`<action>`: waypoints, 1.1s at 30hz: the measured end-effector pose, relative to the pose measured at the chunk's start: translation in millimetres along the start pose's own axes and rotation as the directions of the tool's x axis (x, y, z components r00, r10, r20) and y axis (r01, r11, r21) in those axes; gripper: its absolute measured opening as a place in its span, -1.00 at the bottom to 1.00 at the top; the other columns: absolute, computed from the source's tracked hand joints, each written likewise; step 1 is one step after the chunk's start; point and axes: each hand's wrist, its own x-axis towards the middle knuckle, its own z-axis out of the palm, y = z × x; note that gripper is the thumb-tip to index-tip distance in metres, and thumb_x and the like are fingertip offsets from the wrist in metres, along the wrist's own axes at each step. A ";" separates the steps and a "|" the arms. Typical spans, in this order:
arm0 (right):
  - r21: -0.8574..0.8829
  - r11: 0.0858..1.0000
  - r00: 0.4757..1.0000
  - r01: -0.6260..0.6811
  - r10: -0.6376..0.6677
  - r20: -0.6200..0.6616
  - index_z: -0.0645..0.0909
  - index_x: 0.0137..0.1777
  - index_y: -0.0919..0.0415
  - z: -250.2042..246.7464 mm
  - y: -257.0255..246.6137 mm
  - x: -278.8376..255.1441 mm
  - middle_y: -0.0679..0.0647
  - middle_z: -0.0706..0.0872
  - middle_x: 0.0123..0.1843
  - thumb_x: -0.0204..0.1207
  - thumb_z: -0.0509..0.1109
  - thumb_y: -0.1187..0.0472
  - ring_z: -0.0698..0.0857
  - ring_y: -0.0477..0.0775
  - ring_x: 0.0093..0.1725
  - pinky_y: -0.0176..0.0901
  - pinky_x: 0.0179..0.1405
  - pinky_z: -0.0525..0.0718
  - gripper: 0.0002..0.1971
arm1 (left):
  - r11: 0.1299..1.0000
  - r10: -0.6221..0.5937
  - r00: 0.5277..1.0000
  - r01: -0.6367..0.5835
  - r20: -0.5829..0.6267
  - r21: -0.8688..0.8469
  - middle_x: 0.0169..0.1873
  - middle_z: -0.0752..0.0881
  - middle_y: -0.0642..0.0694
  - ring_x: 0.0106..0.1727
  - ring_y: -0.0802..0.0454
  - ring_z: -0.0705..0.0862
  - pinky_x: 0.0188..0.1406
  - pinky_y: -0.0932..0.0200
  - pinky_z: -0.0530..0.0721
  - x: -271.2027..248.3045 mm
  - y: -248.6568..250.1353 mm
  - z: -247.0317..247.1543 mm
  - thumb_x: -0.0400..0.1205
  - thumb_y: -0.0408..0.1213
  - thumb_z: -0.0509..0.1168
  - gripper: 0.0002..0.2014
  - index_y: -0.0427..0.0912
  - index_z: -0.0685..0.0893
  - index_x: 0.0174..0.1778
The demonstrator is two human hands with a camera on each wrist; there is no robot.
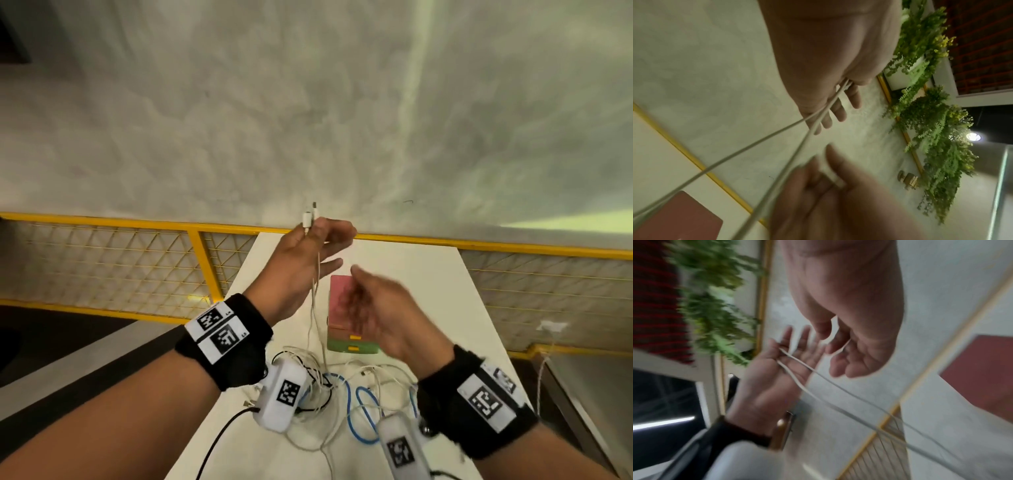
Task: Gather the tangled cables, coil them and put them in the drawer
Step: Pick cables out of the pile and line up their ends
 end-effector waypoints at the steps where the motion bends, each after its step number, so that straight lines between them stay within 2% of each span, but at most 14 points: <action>1: -0.015 0.989 0.987 -0.149 0.150 0.056 0.63 -0.27 0.21 -1.2 14.9 4.1 0.14 0.71 -0.39 0.64 0.21 -0.18 0.68 0.08 -0.46 -0.14 -0.34 0.53 -0.52 | 0.999 -0.003 1.000 0.003 -0.002 -0.040 0.16 0.79 -0.11 0.33 -0.09 0.73 0.38 -0.21 0.57 -1.2 4.5 -0.5 0.72 0.05 0.07 -0.60 -0.11 0.73 0.04; 4: -0.007 0.931 0.903 -0.366 0.357 0.239 0.70 -0.11 0.22 5.7 39.9 11.6 0.13 0.78 -0.29 0.58 0.13 -0.33 0.63 0.04 -0.39 -0.19 -0.36 0.45 -0.40 | 0.986 -0.068 0.997 0.075 0.048 -0.152 -0.04 0.80 -0.18 0.06 -0.17 0.82 0.13 -0.20 0.72 -10.8 15.6 7.1 0.70 0.05 0.08 -0.60 -0.17 0.68 -0.09; 6: 0.179 0.915 0.906 -0.362 0.300 0.298 0.65 -0.17 0.13 14.0 34.2 13.6 0.01 0.70 -0.45 0.50 0.33 -0.15 0.59 -0.03 -0.45 -0.26 -0.43 0.50 -0.67 | 0.961 -0.191 0.980 0.199 0.059 -0.194 -0.27 0.75 -0.19 -0.31 -0.09 0.79 -0.22 -0.07 0.79 -23.6 13.6 13.2 0.72 0.03 0.09 -0.61 -0.19 0.63 -0.18; 8: 0.411 0.864 0.949 -0.291 0.207 0.237 0.57 -0.22 0.15 13.6 21.1 22.0 0.01 0.64 -0.56 0.62 0.28 0.02 0.61 0.00 -0.57 -0.26 -0.55 0.58 -0.74 | 0.911 -0.350 0.934 0.356 0.066 -0.210 -0.44 0.63 -0.15 -0.56 0.03 0.60 -0.52 0.11 0.72 -44.1 3.2 10.3 0.70 0.04 0.14 -0.62 -0.16 0.61 -0.25; 12: 0.528 0.842 0.986 -0.108 0.160 -0.053 0.51 -0.20 0.27 -15.6 3.1 45.3 0.22 0.79 -0.41 0.72 0.13 0.18 0.74 0.15 -0.32 -0.01 -0.17 0.64 -0.71 | 0.726 -0.651 0.706 0.687 0.279 -0.044 -0.48 0.45 -0.10 -0.65 0.12 0.33 -0.69 0.34 0.38 -104.2 -28.8 -30.2 0.69 0.07 0.19 -0.62 -0.11 0.58 -0.32; 14: 0.515 0.852 0.980 -0.094 0.171 -0.104 0.55 -0.20 0.29 -27.3 5.7 49.5 0.18 0.76 -0.43 0.73 0.12 0.23 0.77 0.12 -0.39 -0.04 -0.16 0.63 -0.70 | 0.663 -0.739 0.626 0.742 0.251 0.100 -0.50 0.42 -0.09 -0.66 0.13 0.26 -0.70 0.36 0.28 -127.1 -37.4 -54.2 0.66 0.07 0.27 -0.63 -0.13 0.56 -0.33; 15: 0.500 0.860 0.977 -0.100 0.179 -0.112 0.56 -0.20 0.29 -30.1 9.6 49.4 0.15 0.74 -0.45 0.73 0.11 0.24 0.77 0.09 -0.44 -0.05 -0.18 0.64 -0.69 | 0.653 -0.754 0.631 0.750 0.183 0.104 -0.53 0.40 -0.09 -0.67 0.13 0.24 -0.70 0.36 0.23 -131.9 -38.7 -62.4 0.63 0.06 0.32 -0.63 -0.14 0.54 -0.35; 18: 0.446 0.885 0.985 -0.131 0.169 -0.046 0.55 -0.20 0.28 -25.1 25.1 43.4 0.19 0.79 -0.42 0.75 0.10 0.24 0.81 0.10 -0.44 0.03 -0.07 0.66 -0.69 | 0.817 -0.568 0.814 0.576 -0.121 0.036 -0.58 0.33 -0.06 -0.65 0.10 0.21 -0.66 0.29 0.19 -115.8 -35.8 -69.6 0.58 0.01 0.41 -0.61 -0.11 0.51 -0.45; 21: 0.355 0.922 0.988 -0.156 0.139 0.073 0.56 -0.11 0.21 -7.1 37.5 32.3 0.26 0.84 -0.05 0.72 0.15 0.23 0.84 0.22 -0.08 0.18 0.06 0.64 -0.79 | 0.945 -0.256 0.928 0.299 -0.271 0.132 -0.61 0.32 0.03 -0.61 0.10 0.22 -0.63 0.29 0.19 -73.4 -29.3 -44.6 0.65 -0.06 0.36 -0.67 -0.10 0.60 -0.41; 24: 0.326 0.937 0.985 -0.127 0.081 0.151 0.64 0.16 0.22 10.4 38.0 20.3 0.22 0.79 0.05 0.72 0.11 0.21 0.76 0.19 0.00 0.12 0.01 0.66 -0.74 | 0.956 -0.119 0.954 0.185 -0.274 0.229 -0.58 0.64 0.00 -0.59 0.10 0.55 -0.61 0.30 0.48 -34.4 -42.5 -10.0 0.63 -0.26 0.42 -0.84 -0.20 0.71 -0.27; 26: 0.371 0.923 0.989 -0.101 0.052 0.138 0.68 0.22 0.19 12.2 36.3 18.6 0.16 0.83 0.00 0.72 0.06 0.21 0.79 0.11 -0.11 -0.02 -0.13 0.75 -0.66 | 0.947 -0.079 0.958 0.158 -0.275 0.278 -0.33 0.82 -0.18 -0.35 -0.01 0.75 -0.35 0.08 0.74 -19.0 -57.3 4.2 0.55 -0.31 0.47 -0.91 -0.27 0.74 -0.17; 28: 0.395 0.915 0.994 -0.077 0.042 0.096 0.69 0.18 0.16 8.0 33.8 18.5 0.13 0.83 -0.01 0.75 0.01 0.12 0.80 0.07 -0.15 -0.08 -0.22 0.73 -0.61 | 0.952 -0.072 0.953 0.153 -0.293 0.264 -0.24 0.81 -0.23 -0.28 -0.03 0.78 -0.29 0.06 0.75 -14.4 -68.1 10.2 0.53 -0.35 0.48 -0.91 -0.27 0.73 -0.12; 31: 0.406 0.912 0.997 -0.065 0.038 0.073 0.61 0.28 0.21 0.5 32.7 21.6 0.19 0.77 0.06 0.76 -0.06 -0.08 0.72 0.16 0.08 0.07 -0.03 0.64 -0.50 | 0.966 -0.110 0.970 0.156 -0.218 0.208 -0.37 0.76 -0.14 -0.46 0.15 0.71 -0.52 0.29 0.61 -23.7 -75.8 12.6 0.58 -0.45 0.44 -0.95 -0.25 0.74 -0.18; 33: 0.382 0.919 0.994 -0.097 0.069 0.088 0.62 0.27 0.19 -1.1 34.0 23.8 0.20 0.76 0.02 0.74 -0.03 -0.11 0.69 0.20 0.15 0.13 0.09 0.58 -0.50 | 0.963 -0.110 0.975 0.153 -0.195 0.223 -0.37 0.74 -0.15 -0.42 0.11 0.70 -0.46 0.26 0.61 -31.6 -81.3 11.2 0.58 -0.46 0.43 -0.92 -0.25 0.76 -0.21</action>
